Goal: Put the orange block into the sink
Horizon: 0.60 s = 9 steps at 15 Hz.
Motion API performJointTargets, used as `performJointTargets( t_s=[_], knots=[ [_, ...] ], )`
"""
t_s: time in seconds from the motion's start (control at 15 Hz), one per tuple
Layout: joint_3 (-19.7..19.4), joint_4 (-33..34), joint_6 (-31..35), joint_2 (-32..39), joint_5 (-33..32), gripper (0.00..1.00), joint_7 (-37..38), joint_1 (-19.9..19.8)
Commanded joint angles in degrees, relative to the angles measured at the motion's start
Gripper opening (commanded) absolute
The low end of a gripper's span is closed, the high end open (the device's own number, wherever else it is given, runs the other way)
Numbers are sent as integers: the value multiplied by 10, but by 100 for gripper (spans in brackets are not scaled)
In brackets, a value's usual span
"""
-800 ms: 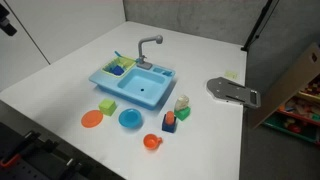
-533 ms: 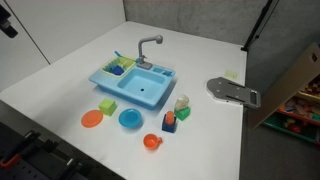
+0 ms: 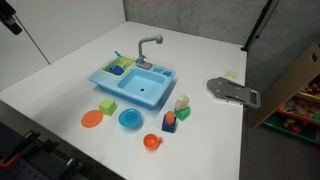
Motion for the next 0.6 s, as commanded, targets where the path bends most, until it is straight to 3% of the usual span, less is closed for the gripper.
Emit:
performJointTargets(
  t_s=[0.0, 0.53],
  knots=[
    [11, 46, -24, 54, -28, 100, 23, -27],
    [9, 101, -37, 163, -103, 100, 82, -97]
  ],
)
